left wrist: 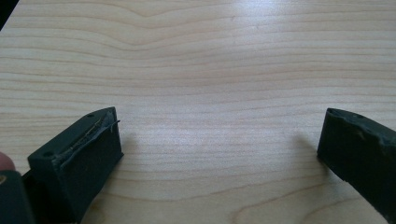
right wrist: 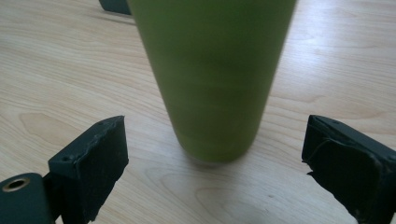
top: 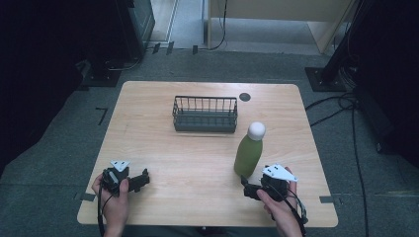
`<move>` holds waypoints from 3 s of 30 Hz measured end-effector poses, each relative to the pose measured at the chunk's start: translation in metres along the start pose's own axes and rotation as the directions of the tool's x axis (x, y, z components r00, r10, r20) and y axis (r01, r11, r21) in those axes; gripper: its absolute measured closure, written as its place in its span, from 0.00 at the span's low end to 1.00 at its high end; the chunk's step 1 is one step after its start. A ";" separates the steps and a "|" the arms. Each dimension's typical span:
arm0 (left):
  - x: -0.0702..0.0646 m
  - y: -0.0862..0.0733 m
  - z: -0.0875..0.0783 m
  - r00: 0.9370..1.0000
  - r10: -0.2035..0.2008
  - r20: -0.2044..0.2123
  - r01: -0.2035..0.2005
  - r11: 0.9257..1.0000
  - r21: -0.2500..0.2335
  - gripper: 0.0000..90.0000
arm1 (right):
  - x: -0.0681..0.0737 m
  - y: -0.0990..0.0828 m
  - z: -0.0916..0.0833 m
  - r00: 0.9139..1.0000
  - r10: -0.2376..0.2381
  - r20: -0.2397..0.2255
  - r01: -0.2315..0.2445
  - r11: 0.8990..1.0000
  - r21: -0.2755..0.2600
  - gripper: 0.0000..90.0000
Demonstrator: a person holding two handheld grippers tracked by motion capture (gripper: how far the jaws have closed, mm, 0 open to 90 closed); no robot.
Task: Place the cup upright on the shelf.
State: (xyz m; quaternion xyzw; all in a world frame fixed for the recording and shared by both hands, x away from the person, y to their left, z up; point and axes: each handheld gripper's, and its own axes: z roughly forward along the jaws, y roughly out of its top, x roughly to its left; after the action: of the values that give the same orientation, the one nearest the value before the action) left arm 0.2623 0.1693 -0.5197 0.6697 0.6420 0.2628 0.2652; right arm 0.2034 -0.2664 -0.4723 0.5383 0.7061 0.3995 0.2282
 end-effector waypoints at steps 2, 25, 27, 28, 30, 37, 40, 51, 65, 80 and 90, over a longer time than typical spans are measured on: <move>0.000 0.000 0.000 1.000 0.000 0.000 0.000 1.000 0.000 0.00 | 0.001 0.001 0.001 1.000 -0.002 -0.004 0.002 1.000 -0.001 0.07; 0.000 0.000 0.000 1.000 0.000 0.000 0.000 1.000 0.000 0.00 | 0.013 0.036 0.007 0.998 0.024 0.059 -0.016 0.991 -0.135 0.14; 0.000 0.000 0.000 1.000 0.000 0.000 0.000 1.000 0.000 0.00 | 0.013 0.039 0.008 0.998 0.020 0.061 -0.011 0.988 -0.153 0.14; 0.000 0.000 0.000 1.000 0.000 0.000 0.000 1.000 0.000 0.00 | 0.014 0.040 0.008 0.998 0.019 0.062 -0.009 0.988 -0.155 0.15; 0.000 0.000 0.000 1.000 0.000 0.000 0.000 1.000 0.000 0.00 | 0.014 0.041 0.008 0.998 0.019 0.063 -0.009 0.987 -0.159 0.15; 0.000 0.000 0.000 1.000 0.000 0.000 0.000 1.000 0.000 0.00 | 0.015 0.045 0.015 0.996 0.032 0.088 -0.015 0.983 -0.183 0.16; 0.000 0.000 0.000 1.000 0.000 0.000 0.000 1.000 0.000 0.00 | 0.016 0.045 0.017 0.995 0.038 0.089 -0.021 0.982 -0.186 0.18; 0.000 0.000 0.000 1.000 0.000 0.000 0.000 1.000 0.000 0.00 | 0.018 0.045 0.019 0.993 0.032 0.115 -0.007 0.976 -0.217 0.22; 0.000 0.000 0.000 1.000 0.000 0.000 0.000 1.000 0.000 0.00 | 0.024 0.060 0.016 0.994 0.032 0.109 -0.001 0.962 -0.272 0.23; 0.000 0.000 0.000 1.000 0.000 0.000 0.000 1.000 0.001 0.00 | 0.040 0.085 0.023 0.996 0.022 0.087 0.008 0.944 -0.330 0.23; 0.000 0.000 0.000 1.000 -0.003 0.001 0.003 1.000 -0.001 0.00 | 0.054 0.109 0.025 0.997 -0.010 0.072 0.036 0.929 -0.369 0.23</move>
State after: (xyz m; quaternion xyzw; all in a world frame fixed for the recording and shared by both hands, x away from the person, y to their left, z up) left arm 0.2624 0.1692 -0.5197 0.6688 0.6427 0.2622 0.2661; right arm 0.2681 -0.1966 -0.3927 0.4907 0.6164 0.5037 0.3543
